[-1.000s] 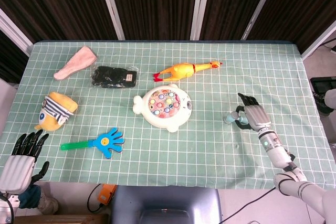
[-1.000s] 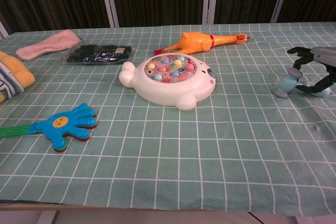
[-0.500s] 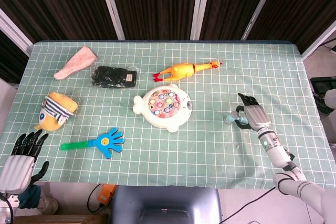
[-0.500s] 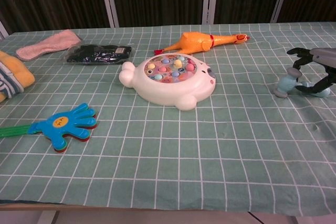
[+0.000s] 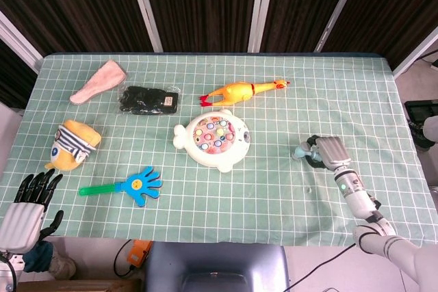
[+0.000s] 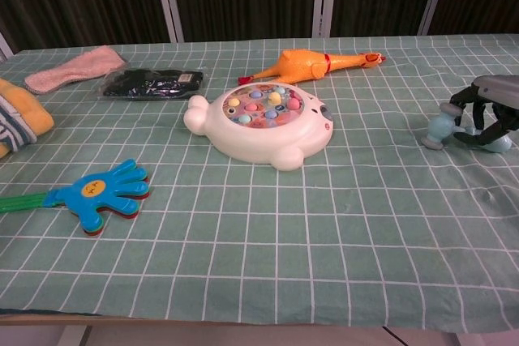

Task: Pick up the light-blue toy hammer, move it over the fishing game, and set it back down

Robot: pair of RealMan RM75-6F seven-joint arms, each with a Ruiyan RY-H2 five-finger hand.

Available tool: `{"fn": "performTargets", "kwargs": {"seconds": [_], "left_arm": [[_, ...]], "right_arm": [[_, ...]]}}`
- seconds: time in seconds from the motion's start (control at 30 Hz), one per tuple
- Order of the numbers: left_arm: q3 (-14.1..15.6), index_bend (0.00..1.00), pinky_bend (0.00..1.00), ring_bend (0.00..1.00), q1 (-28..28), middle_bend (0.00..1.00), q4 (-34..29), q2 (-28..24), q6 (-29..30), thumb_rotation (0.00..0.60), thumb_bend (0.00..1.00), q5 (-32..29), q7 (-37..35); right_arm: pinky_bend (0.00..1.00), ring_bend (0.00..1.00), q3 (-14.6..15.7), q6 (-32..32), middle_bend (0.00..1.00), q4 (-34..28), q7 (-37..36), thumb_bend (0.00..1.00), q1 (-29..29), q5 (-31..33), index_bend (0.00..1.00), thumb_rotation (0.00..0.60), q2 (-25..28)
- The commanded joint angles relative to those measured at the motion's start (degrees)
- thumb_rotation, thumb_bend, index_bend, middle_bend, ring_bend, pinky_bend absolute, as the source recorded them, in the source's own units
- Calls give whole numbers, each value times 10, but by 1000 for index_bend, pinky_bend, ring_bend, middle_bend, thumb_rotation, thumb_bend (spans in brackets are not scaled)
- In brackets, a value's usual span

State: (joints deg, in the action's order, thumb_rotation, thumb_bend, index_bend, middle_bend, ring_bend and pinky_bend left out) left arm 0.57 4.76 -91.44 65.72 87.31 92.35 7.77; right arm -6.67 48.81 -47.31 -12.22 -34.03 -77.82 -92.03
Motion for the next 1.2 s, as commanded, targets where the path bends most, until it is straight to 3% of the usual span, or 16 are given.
{"fn": "performTargets", "kwargs": {"seconds": [0.03,0.4,0.63,1.03,1.2], "left_arm": [[0,0,34,0,0,0,0,0,0,600,391,0,0],[0,0,34,0,0,0,0,0,0,600,391,-1,1],[-1,0,34,0,0,0,0,-1,-1,600,391,-1,0],[-1,0,34,0,0,0,0,0,-1,600,390,-2,2],[-1,0,34,0,1,0,0,0,-3,600,389,-2,4]], "right_arm": [[998,750,0,6,617,3,8,550,0,-1,1000,600,-4],[1000,816,5,41,658,12,26,550,4,-17,1000,600,-16],[1000,847,-6,62,664,3,-44,550,0,-27,1000,600,-6],[1000,849,-49,25,664,-114,-215,550,-16,-7,1000,600,102],[1000,848,-65,3,664,-188,-200,550,-36,-6,1000,600,170]]}}
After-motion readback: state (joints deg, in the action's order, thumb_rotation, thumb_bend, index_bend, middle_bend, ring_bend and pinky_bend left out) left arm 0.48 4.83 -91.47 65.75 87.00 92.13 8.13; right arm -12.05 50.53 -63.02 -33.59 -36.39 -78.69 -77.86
